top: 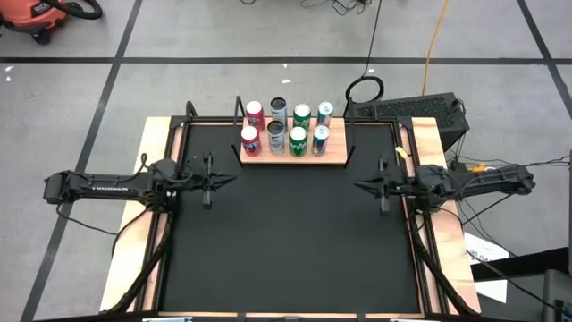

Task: Place canned beverage on shelf
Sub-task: Return to Home Position

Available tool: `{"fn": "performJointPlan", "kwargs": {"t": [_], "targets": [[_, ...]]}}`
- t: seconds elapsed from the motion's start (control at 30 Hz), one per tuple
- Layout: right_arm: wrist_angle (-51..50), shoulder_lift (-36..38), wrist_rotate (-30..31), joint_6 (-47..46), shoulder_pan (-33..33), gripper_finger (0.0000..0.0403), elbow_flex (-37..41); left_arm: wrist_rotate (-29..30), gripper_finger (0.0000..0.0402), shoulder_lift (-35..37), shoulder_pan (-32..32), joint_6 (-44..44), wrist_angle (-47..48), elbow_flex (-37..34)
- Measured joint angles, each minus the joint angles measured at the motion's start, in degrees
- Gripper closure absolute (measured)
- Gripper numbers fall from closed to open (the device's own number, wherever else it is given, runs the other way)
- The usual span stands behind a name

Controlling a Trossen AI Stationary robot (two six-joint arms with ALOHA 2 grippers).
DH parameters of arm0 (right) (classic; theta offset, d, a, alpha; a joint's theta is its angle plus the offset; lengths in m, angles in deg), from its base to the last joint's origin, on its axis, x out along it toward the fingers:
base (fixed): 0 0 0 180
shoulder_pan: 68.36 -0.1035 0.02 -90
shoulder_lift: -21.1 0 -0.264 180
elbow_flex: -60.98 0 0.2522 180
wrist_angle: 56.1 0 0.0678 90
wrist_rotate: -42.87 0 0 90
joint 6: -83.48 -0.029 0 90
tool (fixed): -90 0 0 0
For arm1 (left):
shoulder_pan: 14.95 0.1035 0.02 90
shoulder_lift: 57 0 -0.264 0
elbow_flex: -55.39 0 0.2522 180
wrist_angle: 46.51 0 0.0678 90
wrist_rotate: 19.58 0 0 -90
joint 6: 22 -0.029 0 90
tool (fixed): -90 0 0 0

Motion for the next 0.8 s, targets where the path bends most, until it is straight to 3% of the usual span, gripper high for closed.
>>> {"fn": "performJointPlan", "kwargs": {"t": [0.13,0.27,0.47,0.67,0.8], "targets": [[-7.0,8.4,0.0,1.7,0.0,0.0403,0.0,-1.5,0.0402,6.0,1.1,-0.4,1.2,-1.2],[-13.1,15.1,0.0,-0.4,0.0,0.0403,0.2,-1.5,0.0402,12.1,1.9,-1.8,8.3,-1.5],[-8.1,20.3,0.3,-1.4,0.0,0.0403,6.1,-1.6,0.0402,19.2,3.1,-2.7,16.7,-1.5],[0.8,21.0,0.3,-5.0,0.0,0.0403,14.4,-1.5,0.0402,24.3,3.2,-3.0,22.2,-1.6],[1.9,21.0,0.2,-5.0,0.0,0.0403,15.0,-1.5,0.0402,27.0,3.2,-1.6,18.7,-5.6]]}}
